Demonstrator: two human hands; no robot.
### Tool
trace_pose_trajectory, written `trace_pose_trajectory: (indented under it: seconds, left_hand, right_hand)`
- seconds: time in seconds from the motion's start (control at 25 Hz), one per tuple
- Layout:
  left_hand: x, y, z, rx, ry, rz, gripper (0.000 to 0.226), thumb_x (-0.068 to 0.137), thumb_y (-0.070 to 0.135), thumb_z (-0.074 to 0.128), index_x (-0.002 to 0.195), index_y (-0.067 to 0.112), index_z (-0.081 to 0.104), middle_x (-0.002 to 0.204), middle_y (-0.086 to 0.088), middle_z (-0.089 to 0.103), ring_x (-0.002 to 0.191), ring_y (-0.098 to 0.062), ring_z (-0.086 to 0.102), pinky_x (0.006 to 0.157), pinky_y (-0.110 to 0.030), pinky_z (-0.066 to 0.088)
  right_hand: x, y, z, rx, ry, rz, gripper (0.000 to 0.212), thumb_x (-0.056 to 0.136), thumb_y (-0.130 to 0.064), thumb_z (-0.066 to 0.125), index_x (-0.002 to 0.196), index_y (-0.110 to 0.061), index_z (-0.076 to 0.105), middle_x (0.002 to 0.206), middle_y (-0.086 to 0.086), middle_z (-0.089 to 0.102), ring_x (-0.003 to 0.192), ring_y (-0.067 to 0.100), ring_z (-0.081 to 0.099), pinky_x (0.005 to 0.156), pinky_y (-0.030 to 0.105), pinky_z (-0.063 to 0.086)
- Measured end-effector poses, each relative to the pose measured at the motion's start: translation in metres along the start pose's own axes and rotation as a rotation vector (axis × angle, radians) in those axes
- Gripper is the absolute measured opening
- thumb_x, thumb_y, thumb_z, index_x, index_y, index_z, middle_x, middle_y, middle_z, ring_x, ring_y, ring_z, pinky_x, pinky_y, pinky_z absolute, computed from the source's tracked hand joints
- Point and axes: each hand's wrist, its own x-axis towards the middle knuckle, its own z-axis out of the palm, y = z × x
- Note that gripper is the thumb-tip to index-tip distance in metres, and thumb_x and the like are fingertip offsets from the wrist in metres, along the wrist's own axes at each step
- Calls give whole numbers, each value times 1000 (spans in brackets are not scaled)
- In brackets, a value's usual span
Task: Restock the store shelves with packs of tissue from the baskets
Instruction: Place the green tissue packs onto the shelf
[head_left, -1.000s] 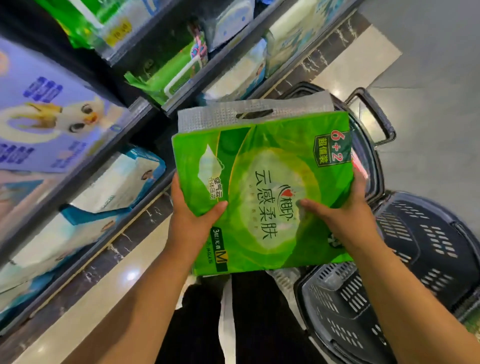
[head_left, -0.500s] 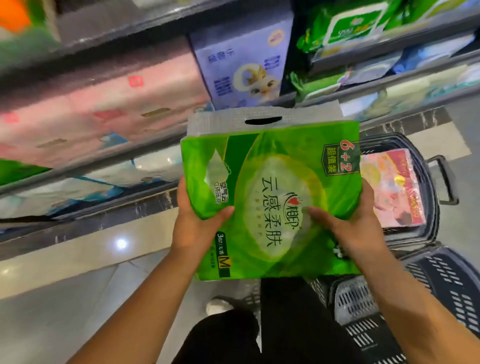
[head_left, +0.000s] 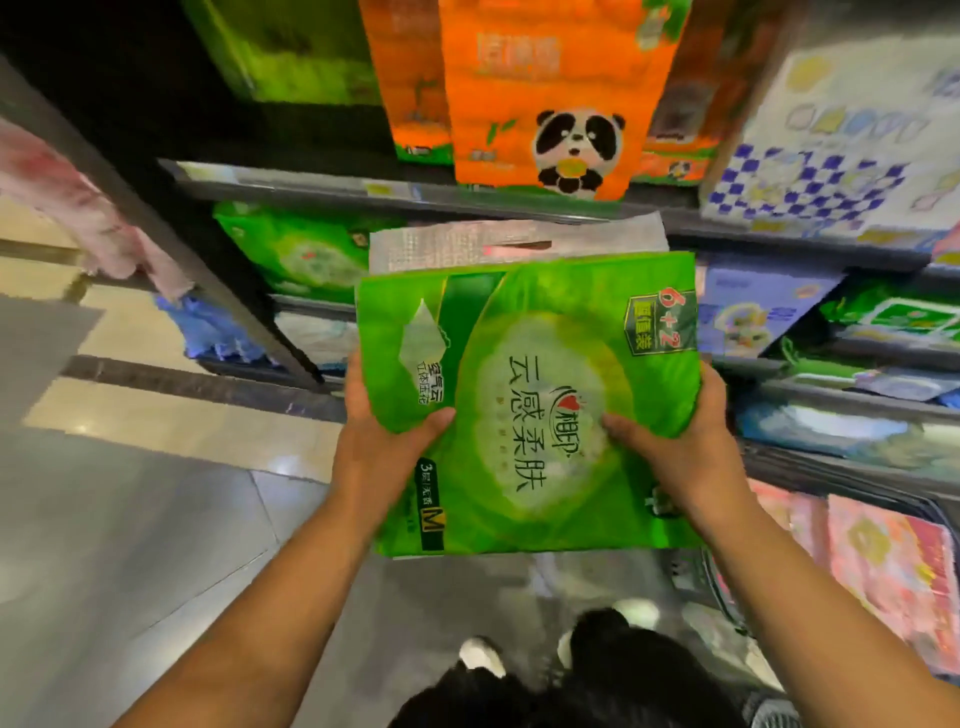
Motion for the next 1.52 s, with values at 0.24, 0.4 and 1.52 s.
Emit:
trace_pose_trajectory:
  seconds: [0.24, 0.4, 1.52]
  left_hand:
    - [0, 69, -106, -3, 162, 108, 100, 64, 32, 85, 140, 46, 22, 118, 31, 50, 115, -6, 52, 98, -30, 44]
    - [21, 107, -157, 22, 242, 168, 96, 66, 27, 85, 135, 42, 20, 132, 6, 50, 121, -16, 51, 103, -39, 42]
    - [271, 315, -365, 71, 617, 632, 124, 68, 39, 81, 151, 21, -9, 156, -1, 25, 140, -17, 29, 112, -29, 25]
  right_hand:
    - [6, -113, 47, 98, -82, -99, 88, 64, -28, 88, 133, -25, 34, 108, -14, 56, 103, 17, 59, 91, 40, 50]
    - [30, -184, 66, 212, -208, -187, 75, 61, -35, 89, 125, -29, 50, 111, -3, 69, 99, 17, 67, 91, 45, 53]
    - [147, -510, 207, 313, -52, -803, 65, 74, -21, 81, 121, -25, 37, 104, -14, 59, 95, 3, 59, 80, 30, 45]
